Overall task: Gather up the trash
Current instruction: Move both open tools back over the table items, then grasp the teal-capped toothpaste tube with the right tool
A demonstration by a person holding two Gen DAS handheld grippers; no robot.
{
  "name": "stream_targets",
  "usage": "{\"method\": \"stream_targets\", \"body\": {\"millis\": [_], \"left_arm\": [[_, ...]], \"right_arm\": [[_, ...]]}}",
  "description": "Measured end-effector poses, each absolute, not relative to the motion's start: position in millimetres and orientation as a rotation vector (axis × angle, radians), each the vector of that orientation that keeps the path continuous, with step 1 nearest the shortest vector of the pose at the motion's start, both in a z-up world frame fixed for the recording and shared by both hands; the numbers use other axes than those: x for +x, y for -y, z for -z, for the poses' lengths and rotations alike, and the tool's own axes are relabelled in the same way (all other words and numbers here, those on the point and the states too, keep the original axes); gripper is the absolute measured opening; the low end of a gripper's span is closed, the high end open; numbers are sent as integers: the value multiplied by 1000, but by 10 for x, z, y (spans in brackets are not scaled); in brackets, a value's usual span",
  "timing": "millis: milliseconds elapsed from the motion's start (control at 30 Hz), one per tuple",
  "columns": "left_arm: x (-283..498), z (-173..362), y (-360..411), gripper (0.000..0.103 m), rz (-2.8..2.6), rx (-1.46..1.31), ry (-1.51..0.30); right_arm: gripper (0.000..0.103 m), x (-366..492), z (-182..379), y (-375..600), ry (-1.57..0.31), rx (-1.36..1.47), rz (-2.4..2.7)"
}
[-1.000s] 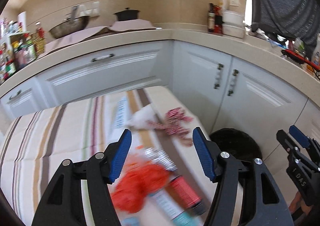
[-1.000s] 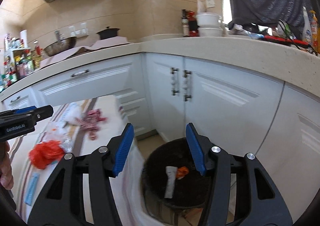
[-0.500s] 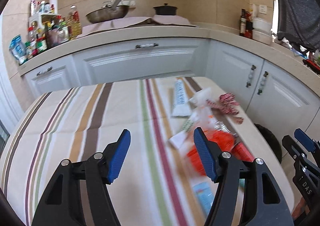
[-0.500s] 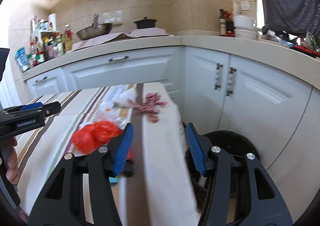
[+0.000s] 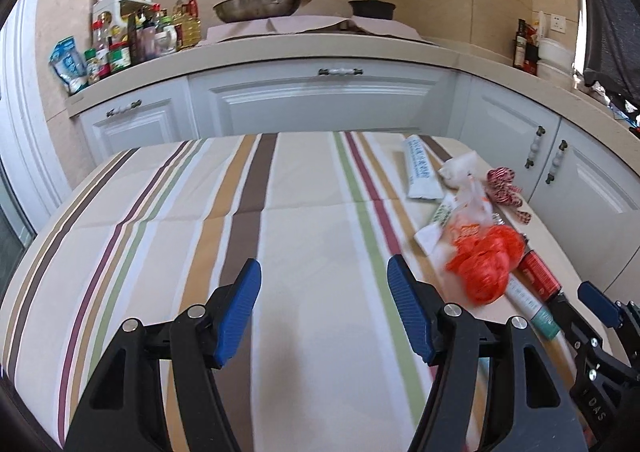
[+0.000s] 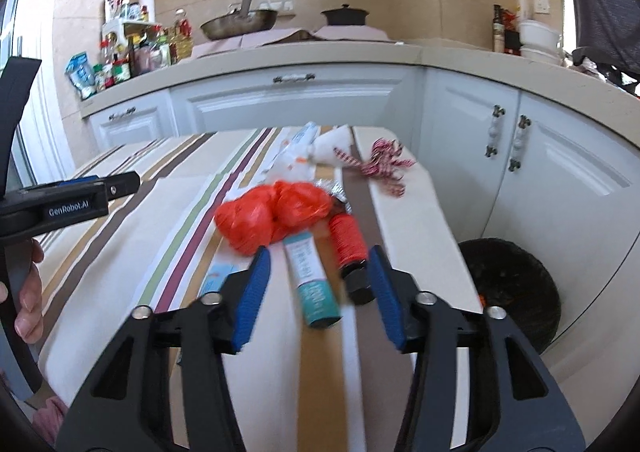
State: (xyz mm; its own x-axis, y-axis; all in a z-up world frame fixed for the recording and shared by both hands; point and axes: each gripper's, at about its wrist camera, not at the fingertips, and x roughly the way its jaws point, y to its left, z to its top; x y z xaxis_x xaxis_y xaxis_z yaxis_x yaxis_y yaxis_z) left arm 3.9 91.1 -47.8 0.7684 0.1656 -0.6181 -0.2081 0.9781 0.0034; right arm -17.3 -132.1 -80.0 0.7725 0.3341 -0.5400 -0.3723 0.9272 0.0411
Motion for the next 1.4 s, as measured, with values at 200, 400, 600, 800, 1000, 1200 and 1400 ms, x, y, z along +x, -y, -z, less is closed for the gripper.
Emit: {"method": "stream_targets", "body": {"millis": [200, 400, 600, 800, 1000, 1200, 1400], "left_arm": [[-13, 551, -1027, 64, -223, -81, -684], [-44, 574, -1100, 64, -236, -97, -692], [-53, 613, -1069, 64, -224, -96, -704], [-72, 640, -962, 64, -201, -92, -714], [-75, 659, -798, 64, -166, -84, -730], [-72, 658, -602, 65, -128, -72, -740], [-67, 639, -407, 65, -88, -69, -747]], "right_arm": [[38, -150, 850, 1288, -616, -85, -384], [30, -96, 930, 1246, -673, -104, -378], [13, -100, 969, 1215, -682, -126, -392], [8, -178, 928, 1232, -640, -134, -397], [8, -280, 848, 1323, -598, -117, -401], [8, -414, 711, 1458, -541, -102, -389], [8, -456, 661, 1694, -514, -76, -342]]}}
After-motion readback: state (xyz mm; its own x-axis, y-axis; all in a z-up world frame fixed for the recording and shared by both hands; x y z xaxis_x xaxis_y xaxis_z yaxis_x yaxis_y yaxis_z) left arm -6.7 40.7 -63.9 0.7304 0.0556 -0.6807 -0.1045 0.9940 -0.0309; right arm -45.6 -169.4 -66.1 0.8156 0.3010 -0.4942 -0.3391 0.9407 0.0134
